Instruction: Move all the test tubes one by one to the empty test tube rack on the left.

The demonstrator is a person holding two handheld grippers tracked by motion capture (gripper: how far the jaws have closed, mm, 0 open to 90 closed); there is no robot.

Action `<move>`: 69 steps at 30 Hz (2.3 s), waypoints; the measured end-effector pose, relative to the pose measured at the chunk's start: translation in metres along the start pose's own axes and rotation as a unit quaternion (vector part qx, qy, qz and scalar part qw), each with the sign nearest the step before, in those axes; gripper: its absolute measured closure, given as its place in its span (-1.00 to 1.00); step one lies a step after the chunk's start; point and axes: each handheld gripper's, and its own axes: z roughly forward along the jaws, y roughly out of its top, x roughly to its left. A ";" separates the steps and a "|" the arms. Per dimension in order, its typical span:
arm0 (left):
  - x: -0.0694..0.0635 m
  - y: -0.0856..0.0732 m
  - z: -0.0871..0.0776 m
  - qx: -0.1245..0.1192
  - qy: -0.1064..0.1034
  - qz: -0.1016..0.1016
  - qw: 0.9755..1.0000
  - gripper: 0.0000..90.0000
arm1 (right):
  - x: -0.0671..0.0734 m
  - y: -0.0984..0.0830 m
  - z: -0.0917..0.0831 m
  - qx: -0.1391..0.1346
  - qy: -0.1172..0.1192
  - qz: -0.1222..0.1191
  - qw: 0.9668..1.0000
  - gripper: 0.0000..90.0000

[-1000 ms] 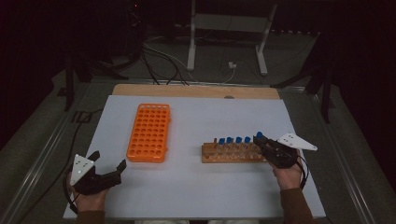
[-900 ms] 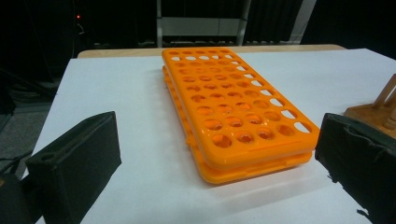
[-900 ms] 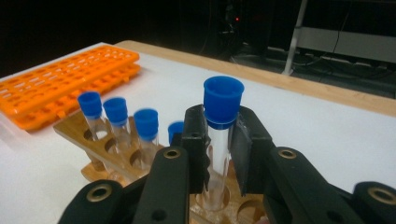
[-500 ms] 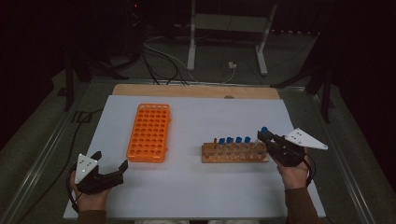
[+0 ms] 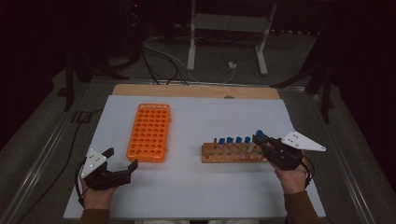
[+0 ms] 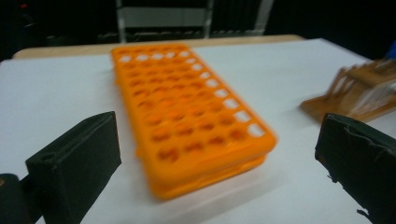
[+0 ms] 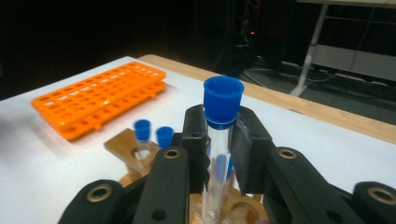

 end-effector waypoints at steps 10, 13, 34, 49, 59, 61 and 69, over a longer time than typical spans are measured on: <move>-0.020 0.020 0.016 -0.015 -0.039 0.014 0.999 -0.98 | 0.021 0.009 0.013 -0.005 0.032 -0.007 0.999 0.70; -0.027 0.025 0.022 -0.015 -0.047 0.020 0.999 -0.98 | 0.025 0.011 0.017 -0.004 0.039 -0.007 0.999 0.70; -0.079 0.045 0.060 -0.018 -0.116 0.067 0.991 -0.96 | 0.077 0.030 0.062 0.000 0.115 -0.025 0.993 0.70; -0.110 0.048 0.087 -0.015 -0.156 0.078 0.985 -0.41 | 0.099 0.032 0.085 0.008 0.148 -0.021 0.989 0.70; -0.119 0.049 0.092 -0.022 -0.174 0.097 0.980 0.35 | 0.109 0.032 0.093 0.013 0.162 -0.021 0.986 0.70; -0.120 0.048 0.092 -0.021 -0.179 0.102 0.978 0.45 | 0.110 0.032 0.094 0.013 0.164 -0.022 0.986 0.70; -0.119 0.048 0.091 -0.020 -0.183 0.115 0.976 0.72 | 0.111 0.031 0.097 0.018 0.168 -0.020 0.985 0.69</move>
